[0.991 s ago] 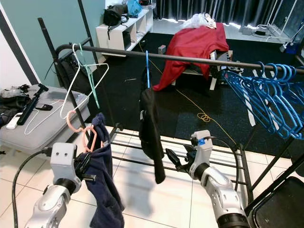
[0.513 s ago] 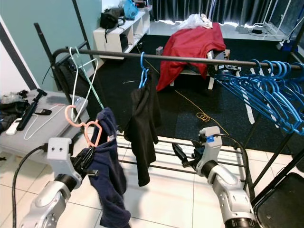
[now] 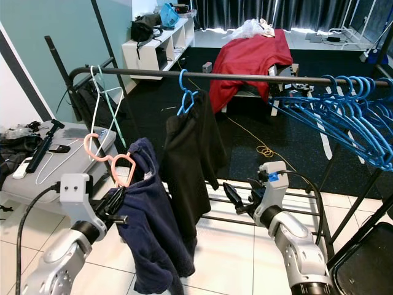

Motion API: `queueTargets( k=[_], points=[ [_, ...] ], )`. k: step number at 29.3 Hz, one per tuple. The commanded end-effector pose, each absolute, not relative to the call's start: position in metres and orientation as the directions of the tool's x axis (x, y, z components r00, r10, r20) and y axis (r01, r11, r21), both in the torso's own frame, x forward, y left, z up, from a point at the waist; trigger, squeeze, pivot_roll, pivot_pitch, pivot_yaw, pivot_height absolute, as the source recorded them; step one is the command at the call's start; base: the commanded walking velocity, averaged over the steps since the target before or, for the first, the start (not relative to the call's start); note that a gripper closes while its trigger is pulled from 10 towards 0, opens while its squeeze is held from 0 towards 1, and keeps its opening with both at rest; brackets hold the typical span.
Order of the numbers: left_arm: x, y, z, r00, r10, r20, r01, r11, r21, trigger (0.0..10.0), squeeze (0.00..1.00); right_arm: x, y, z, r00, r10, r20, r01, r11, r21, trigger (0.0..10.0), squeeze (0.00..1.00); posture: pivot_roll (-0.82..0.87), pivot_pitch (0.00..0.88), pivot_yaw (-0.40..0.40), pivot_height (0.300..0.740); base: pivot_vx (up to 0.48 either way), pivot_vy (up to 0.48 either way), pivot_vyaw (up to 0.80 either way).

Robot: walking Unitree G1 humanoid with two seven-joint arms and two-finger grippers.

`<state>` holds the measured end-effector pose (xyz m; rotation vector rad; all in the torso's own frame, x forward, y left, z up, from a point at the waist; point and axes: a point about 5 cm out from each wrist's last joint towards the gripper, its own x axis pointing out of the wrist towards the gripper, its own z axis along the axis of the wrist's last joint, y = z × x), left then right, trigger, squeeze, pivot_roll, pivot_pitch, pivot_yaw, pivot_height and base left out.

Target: Hang hanger

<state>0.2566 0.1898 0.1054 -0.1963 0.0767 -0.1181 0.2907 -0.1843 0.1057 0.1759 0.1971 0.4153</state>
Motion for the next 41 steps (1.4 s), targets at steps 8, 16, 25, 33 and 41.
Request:
queueTargets(
  k=[8,16,25,33,41],
  points=[
    [0.2614,0.1899,0.1205,0.992,-0.122,-0.013,0.116,0.968,-0.223,10.0,0.00,0.2938,-0.1864,0.1130,0.897,0.419,-0.142,-0.383,0.896,0.224,10.0,0.00,0.01,0.000,0.042,0.731,0.000,0.000,0.00],
    [0.2628,0.1906,0.1214,0.992,-0.126,-0.017,0.119,0.965,-0.233,10.0,0.00,0.2949,-0.1865,0.1145,0.897,0.418,-0.142,-0.382,0.896,0.227,10.0,0.00,0.00,0.005,0.042,0.731,0.000,0.000,0.00],
    [0.2639,0.1921,0.1226,0.992,-0.125,-0.018,0.117,0.963,-0.243,10.0,0.00,0.2961,-0.1860,0.1157,0.896,0.420,-0.141,-0.382,0.894,0.234,10.0,0.00,0.01,0.009,0.040,0.731,0.000,0.000,0.00],
    [0.2653,0.1943,0.1246,0.992,-0.122,-0.013,0.115,0.960,-0.255,10.0,0.00,0.2979,-0.1853,0.1174,0.896,0.422,-0.139,-0.384,0.893,0.237,10.0,0.00,0.00,0.031,0.040,0.731,0.000,0.000,0.00],
    [0.2644,0.1949,0.1252,0.993,-0.121,-0.007,0.115,0.957,-0.265,10.0,0.00,0.2969,-0.1849,0.1175,0.894,0.426,-0.139,-0.387,0.890,0.242,10.0,0.00,0.00,0.028,0.039,0.731,0.000,0.000,0.00]
  ],
)
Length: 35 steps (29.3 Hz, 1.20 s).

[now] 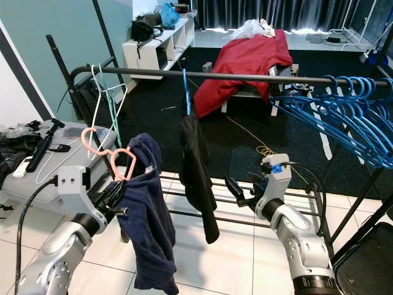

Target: Hang hanger

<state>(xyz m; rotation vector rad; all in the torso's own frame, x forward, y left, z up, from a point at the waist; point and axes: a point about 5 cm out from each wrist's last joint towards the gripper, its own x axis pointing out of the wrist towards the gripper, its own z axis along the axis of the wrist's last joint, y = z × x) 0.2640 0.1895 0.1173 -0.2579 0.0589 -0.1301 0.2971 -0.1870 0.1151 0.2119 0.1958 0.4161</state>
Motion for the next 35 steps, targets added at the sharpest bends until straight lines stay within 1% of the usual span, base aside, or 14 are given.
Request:
queueTargets(
  k=[1,28,29,30,31,32,33,34,35],
  points=[
    [0.264,0.195,0.126,0.993,-0.121,-0.006,0.116,0.957,-0.267,10.0,0.00,0.297,-0.185,0.118,0.894,0.427,-0.138,-0.387,0.889,0.243,10.0,0.00,0.00,0.032,0.040,0.731,0.000,0.000,0.00],
    [0.261,0.195,0.126,0.992,-0.126,0.002,0.122,0.951,-0.284,10.0,0.00,0.294,-0.185,0.118,0.891,0.431,-0.143,-0.389,0.887,0.249,10.0,0.00,0.00,0.038,0.038,0.731,0.000,0.000,0.00],
    [0.260,0.198,0.127,0.982,-0.190,-0.011,0.182,0.953,-0.242,10.0,0.00,0.294,-0.186,0.114,0.892,0.426,-0.147,-0.382,0.888,0.257,10.0,0.00,-0.04,0.001,0.046,0.731,0.000,0.000,0.00],
    [0.260,0.198,0.127,0.982,-0.190,-0.011,0.182,0.953,-0.242,10.0,0.00,0.294,-0.186,0.114,0.892,0.426,-0.147,-0.382,0.888,0.257,10.0,0.00,-0.04,0.001,0.046,0.731,0.000,0.000,0.00],
    [0.259,0.201,0.129,0.974,-0.224,-0.013,0.217,0.955,-0.204,10.0,0.00,0.293,-0.187,0.112,0.894,0.424,-0.148,-0.378,0.888,0.262,10.0,0.00,-0.04,0.001,0.046,0.731,0.000,0.000,0.00],
    [0.258,0.213,0.137,0.952,-0.307,-0.014,0.302,0.943,-0.140,10.0,0.00,0.293,-0.190,0.111,0.897,0.418,-0.140,-0.368,0.885,0.285,10.0,0.00,-0.05,0.000,0.052,0.731,0.000,0.000,0.00],
    [0.258,0.213,0.137,0.952,-0.307,-0.014,0.302,0.943,-0.140,10.0,0.00,0.293,-0.190,0.111,0.897,0.418,-0.140,-0.368,0.885,0.285,10.0,0.00,-0.05,0.000,0.052,0.731,0.000,0.000,0.00],
    [0.257,0.220,0.143,0.933,-0.361,-0.019,0.357,0.929,-0.097,10.0,0.00,0.293,-0.193,0.111,0.900,0.415,-0.133,-0.362,0.882,0.301,10.0,0.00,-0.06,0.000,0.053,0.731,0.000,0.000,0.00],
    [0.253,0.230,0.151,0.891,-0.451,-0.062,0.451,0.892,-0.002,10.0,0.00,0.292,-0.195,0.111,0.899,0.420,-0.120,-0.364,0.873,0.326,10.0,0.00,-0.06,0.000,0.053,0.731,0.000,0.000,0.00]
  ],
)
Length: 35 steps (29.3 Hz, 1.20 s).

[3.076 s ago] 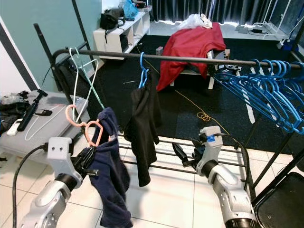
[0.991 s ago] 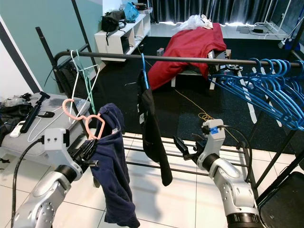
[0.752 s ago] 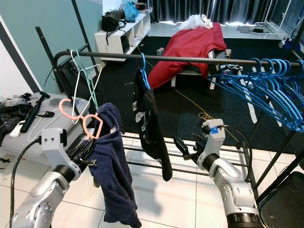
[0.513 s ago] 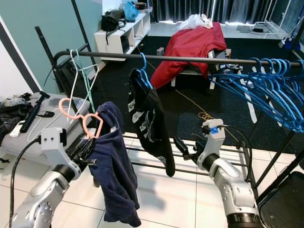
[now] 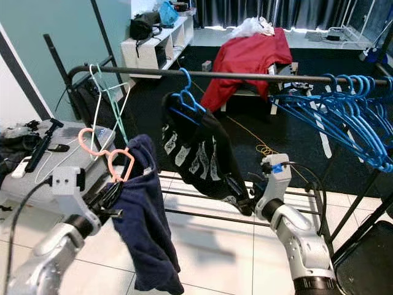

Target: Hang hanger

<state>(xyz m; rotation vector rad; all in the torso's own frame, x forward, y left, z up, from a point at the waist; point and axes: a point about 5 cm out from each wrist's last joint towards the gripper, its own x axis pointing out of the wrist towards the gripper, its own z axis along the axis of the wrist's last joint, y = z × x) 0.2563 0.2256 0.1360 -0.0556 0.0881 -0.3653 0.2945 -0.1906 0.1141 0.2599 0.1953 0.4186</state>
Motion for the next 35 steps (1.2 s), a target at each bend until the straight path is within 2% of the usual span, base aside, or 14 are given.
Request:
queueTargets(
  k=[1,2,6,9,11,16,17,19,21,23,26,28,31,35],
  points=[
    [0.250,0.236,0.156,0.856,-0.506,-0.105,0.513,0.856,0.059,10.0,0.00,0.292,-0.196,0.111,0.898,0.425,-0.111,-0.367,0.865,0.342,10.0,0.00,-0.06,0.000,0.053,0.731,0.000,0.000,0.00],
    [0.248,0.239,0.158,0.837,-0.531,-0.133,0.544,0.834,0.092,10.0,0.00,0.292,-0.196,0.111,0.897,0.428,-0.107,-0.370,0.861,0.349,10.0,0.00,-0.06,0.000,0.053,0.731,0.000,0.000,0.00],
    [0.221,0.256,0.182,0.628,-0.718,-0.301,0.777,0.602,0.184,10.0,0.00,0.289,-0.195,0.119,0.857,0.515,-0.025,-0.458,0.782,0.423,10.0,0.00,-0.04,0.000,0.068,0.731,0.000,0.000,0.00],
    [0.216,0.257,0.186,0.583,-0.744,-0.327,0.811,0.556,0.182,10.0,0.00,0.288,-0.194,0.123,0.839,0.544,0.001,-0.493,0.760,0.424,10.0,0.00,-0.04,0.000,0.070,0.731,0.000,0.000,0.00],
    [0.208,0.260,0.201,0.477,-0.785,-0.396,0.879,0.438,0.190,10.0,0.00,0.278,-0.193,0.136,0.763,0.645,0.049,-0.609,0.691,0.390,10.0,0.00,-0.06,0.000,0.084,0.731,0.000,0.000,0.00],
    [0.210,0.260,0.221,0.437,-0.813,-0.384,0.899,0.380,0.219,10.0,0.00,0.267,-0.198,0.145,0.687,0.726,0.040,-0.697,0.641,0.321,10.0,0.00,-0.07,0.000,0.091,0.731,0.000,0.000,0.00],
    [0.213,0.255,0.240,0.406,-0.853,-0.326,0.908,0.339,0.246,10.0,0.00,0.258,-0.203,0.153,0.627,0.778,0.034,-0.752,0.593,0.289,10.0,0.00,-0.08,0.000,0.095,0.731,0.000,0.000,0.00],
    [0.213,0.255,0.240,0.406,-0.853,-0.326,0.908,0.339,0.246,10.0,0.00,0.258,-0.203,0.153,0.627,0.778,0.034,-0.752,0.593,0.289,10.0,0.00,-0.08,0.000,0.095,0.731,0.000,0.000,0.00],
    [0.213,0.243,0.274,0.315,-0.922,-0.227,0.923,0.243,0.297,10.0,0.00,0.244,-0.209,0.173,0.509,0.860,0.043,-0.839,0.484,0.249,10.0,0.00,-0.10,0.000,0.102,0.731,0.000,0.000,0.00],
    [0.213,0.243,0.274,0.315,-0.922,-0.227,0.923,0.243,0.297,10.0,0.00,0.244,-0.209,0.173,0.509,0.860,0.043,-0.839,0.484,0.249,10.0,0.00,-0.10,0.000,0.102,0.731,0.000,0.000,0.00],
    [0.206,0.229,0.305,0.160,-0.973,-0.164,0.933,0.095,0.347,10.0,0.00,0.239,-0.213,0.201,0.418,0.906,0.072,-0.898,0.399,0.187,10.0,0.00,-0.11,0.000,0.108,0.731,0.000,0.000,0.00],
    [0.204,0.228,0.309,0.139,-0.976,-0.165,0.932,0.072,0.356,10.0,0.00,0.242,-0.215,0.205,0.420,0.905,0.067,-0.899,0.405,0.169,10.0,0.00,-0.11,0.000,0.108,0.731,0.000,0.000,0.00],
    [0.204,0.229,0.316,0.109,-0.976,-0.189,0.928,0.032,0.372,10.0,0.00,0.253,-0.223,0.213,0.478,0.878,0.037,-0.874,0.471,0.120,10.0,0.00,-0.11,0.000,0.105,0.731,0.000,0.000,0.00],
    [0.206,0.231,0.320,0.098,-0.971,-0.218,0.923,0.007,0.385,10.0,0.00,0.256,-0.233,0.232,0.471,0.881,0.043,-0.881,0.469,0.058,10.0,0.00,-0.11,0.000,0.096,0.731,0.000,0.000,0.00]
  ],
)
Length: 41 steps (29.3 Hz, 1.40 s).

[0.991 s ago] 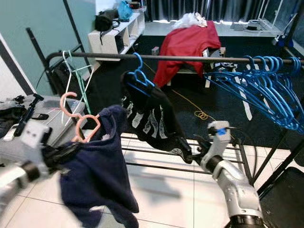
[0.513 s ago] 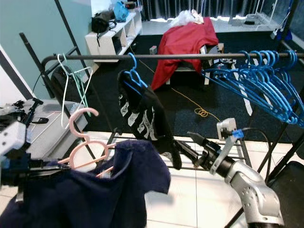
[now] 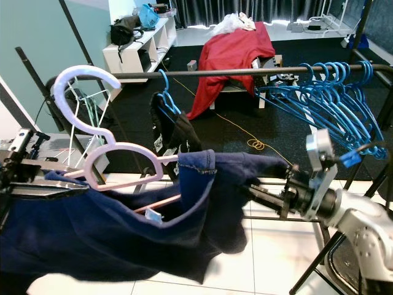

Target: Hang hanger

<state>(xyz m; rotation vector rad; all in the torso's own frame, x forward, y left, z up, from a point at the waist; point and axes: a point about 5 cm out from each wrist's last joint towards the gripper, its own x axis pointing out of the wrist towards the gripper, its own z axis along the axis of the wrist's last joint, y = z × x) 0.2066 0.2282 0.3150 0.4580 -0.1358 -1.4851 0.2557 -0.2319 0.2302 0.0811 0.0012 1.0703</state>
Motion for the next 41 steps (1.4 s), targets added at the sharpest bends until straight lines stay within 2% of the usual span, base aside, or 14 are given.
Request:
queueTargets(
  k=[1,2,3,8,9,14,19,21,26,30,31,32,33,41],
  points=[
    [0.207,0.231,0.321,0.092,-0.970,-0.225,0.922,-0.001,0.386,10.0,0.00,0.253,-0.236,0.244,0.451,0.890,0.065,-0.893,0.449,0.036,10.0,0.00,-0.11,0.000,0.098,0.731,0.000,0.000,0.00],
    [0.207,0.231,0.321,0.092,-0.970,-0.225,0.922,-0.001,0.386,10.0,0.00,0.253,-0.236,0.244,0.451,0.890,0.065,-0.893,0.449,0.036,10.0,0.00,-0.11,0.000,0.098,0.731,0.000,0.000,0.00],
    [0.209,0.230,0.323,0.079,-0.971,-0.224,0.924,-0.013,0.382,10.0,0.00,0.243,-0.238,0.260,0.394,0.918,0.057,-0.919,0.394,0.002,10.0,0.00,-0.11,0.000,0.100,0.731,0.000,0.000,0.00],
    [0.209,0.229,0.324,0.071,-0.973,-0.220,0.925,-0.018,0.379,10.0,0.00,0.236,-0.238,0.265,0.355,0.934,0.033,-0.935,0.355,-0.008,10.0,0.00,-0.12,0.000,0.103,0.731,0.000,0.000,0.00],
    [0.210,0.230,0.324,0.069,-0.974,-0.218,0.925,-0.019,0.379,10.0,0.00,0.230,-0.239,0.269,0.321,0.947,0.021,-0.947,0.321,-0.009,10.0,0.00,-0.12,0.000,0.101,0.731,0.000,0.000,0.00],
    [0.212,0.232,0.325,0.067,-0.973,-0.222,0.925,-0.023,0.380,10.0,0.00,0.213,-0.248,0.294,0.228,0.970,0.083,-0.972,0.232,-0.047,10.0,0.00,-0.11,0.000,0.103,0.731,0.000,0.000,0.00],
    [0.211,0.229,0.325,0.050,-0.974,-0.221,0.925,-0.038,0.377,10.0,0.00,0.214,-0.243,0.292,0.226,0.974,0.014,-0.972,0.226,-0.058,10.0,0.00,-0.12,0.000,0.106,0.731,0.000,0.000,0.00],
    [0.211,0.227,0.325,0.032,-0.975,-0.221,0.925,-0.055,0.376,10.0,0.00,0.218,-0.237,0.276,0.240,0.964,-0.112,-0.971,0.237,-0.042,10.0,0.00,-0.12,0.000,0.106,0.731,0.000,0.000,0.00],
    [0.212,0.226,0.326,0.021,-0.974,-0.224,0.924,-0.067,0.377,10.0,0.00,0.220,-0.240,0.257,0.264,0.933,-0.245,-0.963,0.267,-0.023,10.0,0.00,-0.11,0.000,0.109,0.731,0.000,0.000,0.00],
    [0.212,0.226,0.326,0.019,-0.974,-0.225,0.923,-0.069,0.377,10.0,0.00,0.220,-0.241,0.253,0.271,0.923,-0.274,-0.961,0.276,-0.020,10.0,0.00,-0.11,0.000,0.110,0.731,0.000,0.000,0.00],
    [0.212,0.225,0.326,0.015,-0.975,-0.224,0.923,-0.072,0.378,10.0,0.00,0.221,-0.241,0.252,0.282,0.919,-0.276,-0.957,0.288,-0.019,4.5,0.00,-0.12,0.000,0.112,0.731,0.000,0.000,0.00],
    [0.213,0.225,0.326,0.012,-0.975,-0.223,0.923,-0.075,0.378,10.0,0.00,0.222,-0.241,0.252,0.289,0.918,-0.270,-0.955,0.296,-0.018,4.5,0.00,-0.12,0.000,0.113,0.731,0.000,0.000,0.00],
    [0.213,0.224,0.325,0.010,-0.975,-0.222,0.923,-0.076,0.378,10.0,0.00,0.222,-0.242,0.253,0.301,0.918,-0.259,-0.952,0.306,-0.019,0.0,0.00,-0.12,0.000,0.111,0.731,0.000,0.000,0.00],
    [0.214,0.223,0.325,0.008,-0.975,-0.220,0.923,-0.078,0.378,10.0,0.00,0.224,-0.242,0.253,0.314,0.917,-0.245,-0.948,0.316,-0.032,0.0,0.00,-0.12,0.000,0.115,0.731,0.000,0.000,0.00]
  ],
)
